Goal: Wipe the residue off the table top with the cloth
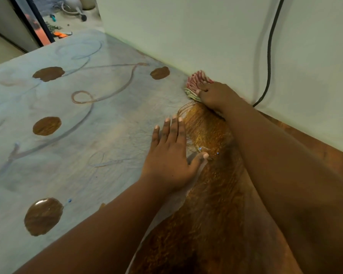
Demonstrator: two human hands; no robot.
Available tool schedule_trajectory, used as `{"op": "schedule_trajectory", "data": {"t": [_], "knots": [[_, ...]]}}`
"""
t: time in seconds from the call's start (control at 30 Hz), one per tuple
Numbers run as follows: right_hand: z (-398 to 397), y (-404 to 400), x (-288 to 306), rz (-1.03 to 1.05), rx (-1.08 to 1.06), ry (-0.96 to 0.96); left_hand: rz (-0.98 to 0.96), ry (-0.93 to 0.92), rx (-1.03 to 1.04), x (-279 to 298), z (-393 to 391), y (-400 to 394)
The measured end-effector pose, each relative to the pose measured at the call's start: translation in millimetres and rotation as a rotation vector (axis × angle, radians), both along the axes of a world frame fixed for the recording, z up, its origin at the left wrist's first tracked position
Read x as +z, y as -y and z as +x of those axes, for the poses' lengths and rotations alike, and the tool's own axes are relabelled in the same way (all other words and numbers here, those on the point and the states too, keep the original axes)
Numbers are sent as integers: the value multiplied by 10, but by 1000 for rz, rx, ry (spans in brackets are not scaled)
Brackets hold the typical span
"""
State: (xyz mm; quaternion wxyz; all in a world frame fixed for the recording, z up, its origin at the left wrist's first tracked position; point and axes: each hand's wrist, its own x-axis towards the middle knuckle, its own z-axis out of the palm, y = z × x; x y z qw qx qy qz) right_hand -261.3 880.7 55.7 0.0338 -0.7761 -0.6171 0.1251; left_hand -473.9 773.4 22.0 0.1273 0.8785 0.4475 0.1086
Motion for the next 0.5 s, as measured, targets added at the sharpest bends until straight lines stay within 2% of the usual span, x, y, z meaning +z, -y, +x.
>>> {"op": "schedule_trajectory", "data": {"t": [0.1,0.23,0.3,0.4,0.5], "knots": [[-9,-55,21,-11,29,-37,-14,1,-6,9,-5,-1],[68,318,27,-23,150,-97,-23,4,-3,9,-7,-18],[184,452,77,-11,119,-118,-23,11,0,5,0,-18],[250,394,151,19,-13,0,-20,25,9,-9,2,-7],[-12,181,85,32,-32,75,-24,22,8,-18,0,-22]]}}
